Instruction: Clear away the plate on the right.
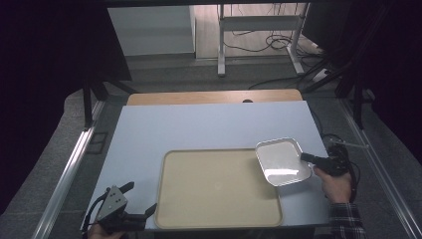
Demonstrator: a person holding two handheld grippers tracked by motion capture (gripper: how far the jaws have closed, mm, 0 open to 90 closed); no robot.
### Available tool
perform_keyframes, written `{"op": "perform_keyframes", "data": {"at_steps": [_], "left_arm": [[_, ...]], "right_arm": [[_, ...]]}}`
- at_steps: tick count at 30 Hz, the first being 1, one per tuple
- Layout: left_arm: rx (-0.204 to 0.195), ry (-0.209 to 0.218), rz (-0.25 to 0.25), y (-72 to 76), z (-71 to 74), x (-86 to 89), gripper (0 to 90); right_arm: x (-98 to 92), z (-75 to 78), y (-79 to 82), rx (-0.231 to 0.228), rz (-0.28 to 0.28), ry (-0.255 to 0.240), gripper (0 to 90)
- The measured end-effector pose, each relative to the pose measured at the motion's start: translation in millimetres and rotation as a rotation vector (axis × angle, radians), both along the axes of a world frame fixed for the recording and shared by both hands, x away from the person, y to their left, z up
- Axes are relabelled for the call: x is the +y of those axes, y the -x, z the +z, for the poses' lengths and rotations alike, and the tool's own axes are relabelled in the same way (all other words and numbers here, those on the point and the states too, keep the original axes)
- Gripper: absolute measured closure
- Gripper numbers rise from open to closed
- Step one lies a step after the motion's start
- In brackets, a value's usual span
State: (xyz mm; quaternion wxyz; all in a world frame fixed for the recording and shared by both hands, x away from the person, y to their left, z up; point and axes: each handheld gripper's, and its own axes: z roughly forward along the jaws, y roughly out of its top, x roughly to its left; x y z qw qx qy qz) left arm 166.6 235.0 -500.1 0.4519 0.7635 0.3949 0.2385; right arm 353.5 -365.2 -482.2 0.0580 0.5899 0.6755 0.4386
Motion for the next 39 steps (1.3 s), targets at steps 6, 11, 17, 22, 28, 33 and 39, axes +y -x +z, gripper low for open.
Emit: {"op": "perform_keyframes", "data": {"at_steps": [6, 11, 17, 22, 28, 33, 39], "left_arm": [[-0.001, 0.005, -0.001, 0.1, 0.0, 0.5, 1.0], [-0.002, 0.011, -0.003, 0.3, 0.0, 1.0, 1.0], [-0.005, 0.014, -0.007, 0.5, 0.1, 1.4, 0.6], [-0.009, 0.016, -0.013, 0.8, 0.0, 1.5, 0.3], [-0.012, 0.014, -0.019, 1.0, 0.1, 1.3, 0.0], [-0.012, 0.013, -0.019, 1.0, 0.1, 1.2, 0.0], [-0.012, 0.012, -0.019, 1.0, 0.1, 1.1, 0.0]], "right_arm": [[15.5, 0.6, 0.2, 0.000, 0.040, -0.002, 89.0], [25.2, -0.9, -0.2, 0.008, 0.062, -0.003, 89.0], [42.3, -2.2, -0.4, 0.014, 0.101, -0.007, 89.0], [55.4, -2.9, -0.5, 0.020, 0.128, -0.007, 89.0], [71.7, -4.3, -0.7, 0.020, 0.155, -0.014, 89.0], [86.4, -6.7, -1.5, 0.026, 0.175, -0.018, 89.0], [105.9, -10.9, -2.1, 0.037, 0.196, -0.015, 89.0]]}}
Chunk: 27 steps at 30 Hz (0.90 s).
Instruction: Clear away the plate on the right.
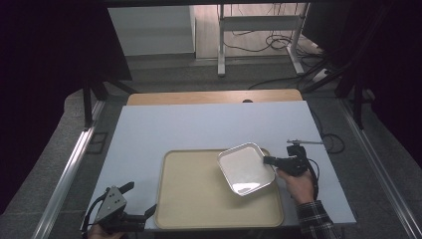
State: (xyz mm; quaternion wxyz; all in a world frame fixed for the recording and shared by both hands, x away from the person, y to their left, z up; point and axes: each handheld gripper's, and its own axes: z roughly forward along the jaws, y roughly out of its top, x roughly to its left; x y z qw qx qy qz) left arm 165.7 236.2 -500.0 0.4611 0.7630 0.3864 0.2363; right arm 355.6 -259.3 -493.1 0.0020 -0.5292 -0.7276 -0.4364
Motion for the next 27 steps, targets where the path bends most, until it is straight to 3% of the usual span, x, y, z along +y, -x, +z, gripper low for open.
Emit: {"op": "perform_keyframes", "data": {"at_steps": [17, 27], "left_arm": [[0.001, -0.002, -0.001, -0.2, -0.1, -0.2, 0.2], [0.000, -0.003, -0.002, -0.2, -0.1, -0.3, 0.3]], "right_arm": [[42.2, -12.7, -2.9, 0.020, 0.027, 0.023, 89.0], [53.2, -20.1, -7.4, 0.016, 0.009, 0.053, 88.9]]}}
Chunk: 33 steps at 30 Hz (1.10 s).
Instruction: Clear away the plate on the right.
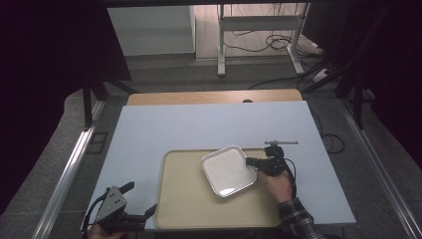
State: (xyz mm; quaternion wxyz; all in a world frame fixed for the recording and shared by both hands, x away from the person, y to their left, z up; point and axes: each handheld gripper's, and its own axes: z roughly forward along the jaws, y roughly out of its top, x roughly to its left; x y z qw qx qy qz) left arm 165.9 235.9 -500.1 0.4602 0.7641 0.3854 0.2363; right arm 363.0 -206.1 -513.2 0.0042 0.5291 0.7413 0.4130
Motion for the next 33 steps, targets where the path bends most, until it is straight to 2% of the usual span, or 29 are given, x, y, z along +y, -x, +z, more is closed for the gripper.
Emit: {"op": "perform_keyframes", "data": {"at_steps": [8, 11, 16, 20, 23, 28, 29, 30, 33], "left_arm": [[0.000, 0.000, -0.001, 0.0, 0.0, -0.1, 0.4], [0.000, -0.001, -0.001, 0.0, 0.0, -0.1, 0.4], [0.000, -0.001, -0.001, 0.1, 0.0, -0.1, 0.4], [0.000, -0.001, -0.001, 0.1, 0.0, 0.0, 0.4], [0.000, -0.001, -0.001, 0.1, 0.0, -0.1, 0.4], [0.000, 0.000, -0.001, 0.1, 0.0, 0.0, 0.4], [0.000, 0.000, -0.001, 0.1, 0.0, 0.0, 0.4], [0.000, -0.001, -0.001, 0.1, 0.0, -0.1, 0.4], [0.000, -0.001, -0.002, 0.1, 0.1, 0.0, 0.4]], "right_arm": [[1.6, -4.9, -3.4, -0.003, -0.018, 0.030, 88.8], [2.4, -5.9, -3.4, -0.010, -0.009, 0.043, 88.0], [2.4, -8.7, -3.7, 0.005, -0.004, 0.041, 87.1], [-0.3, -3.5, -2.8, -0.031, -0.008, 0.044, 80.1], [-2.5, -0.3, -1.5, -0.055, -0.002, 0.048, 78.3], [-4.7, 10.6, 8.2, -0.141, 0.068, 0.060, 73.3], [-4.7, 10.6, 8.2, -0.141, 0.068, 0.060, 73.3], [-4.2, 13.7, 13.1, -0.166, 0.096, 0.065, 73.4], [-3.2, 16.4, 18.6, -0.183, 0.123, 0.074, 74.1]]}}
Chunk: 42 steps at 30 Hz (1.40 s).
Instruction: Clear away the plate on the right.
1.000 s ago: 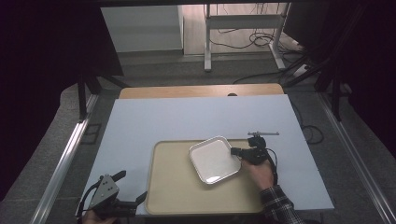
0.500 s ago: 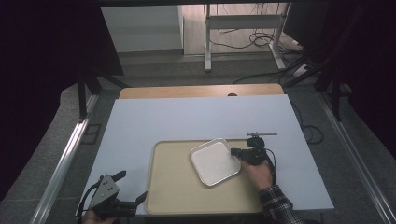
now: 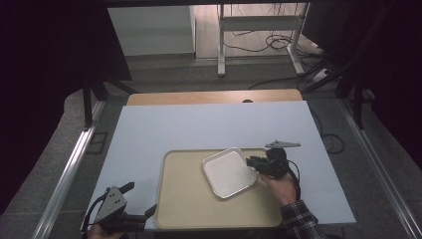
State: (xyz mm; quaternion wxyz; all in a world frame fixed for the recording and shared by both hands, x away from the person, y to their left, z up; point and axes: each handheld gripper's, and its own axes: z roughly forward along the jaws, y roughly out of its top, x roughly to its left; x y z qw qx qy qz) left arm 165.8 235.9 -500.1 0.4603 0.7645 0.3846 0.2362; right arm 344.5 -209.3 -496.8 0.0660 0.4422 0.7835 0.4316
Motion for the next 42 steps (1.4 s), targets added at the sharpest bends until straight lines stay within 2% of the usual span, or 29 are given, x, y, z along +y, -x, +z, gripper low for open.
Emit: {"op": "perform_keyframes", "data": {"at_steps": [2, 4, 9, 20, 24, 29, 35, 42], "left_arm": [[0.000, -0.001, 0.000, 0.0, 0.0, -0.1, 0.4], [0.000, -0.001, 0.000, 0.1, 0.0, -0.2, 0.4], [-0.001, -0.001, -0.001, 0.1, 0.1, -0.1, 0.4], [-0.001, -0.001, -0.001, 0.0, 0.1, -0.1, 0.4], [-0.001, -0.001, -0.001, 0.0, 0.1, -0.1, 0.4], [-0.001, -0.002, -0.002, 0.0, 0.1, -0.5, 0.4], [-0.002, -0.002, -0.002, -0.1, 0.1, -0.6, 0.4], [-0.002, -0.003, -0.003, -0.1, 0.1, -0.7, 0.4]], "right_arm": [[1.2, 2.0, 7.0, -0.013, 0.040, 0.000, 77.2], [1.8, 2.6, 9.4, -0.016, 0.049, 0.001, 78.6], [6.3, 5.7, 21.3, -0.012, 0.100, -0.011, 89.9], [21.3, 3.6, 43.3, 0.003, 0.186, 0.020, 90.0], [28.9, 0.5, 55.3, 0.012, 0.235, 0.036, 90.0], [33.4, -4.7, 65.3, 0.030, 0.269, 0.046, 90.0], [39.7, -10.8, 72.8, 0.048, 0.312, 0.070, 90.0], [45.6, -19.9, 72.5, 0.075, 0.341, 0.110, 90.0]]}}
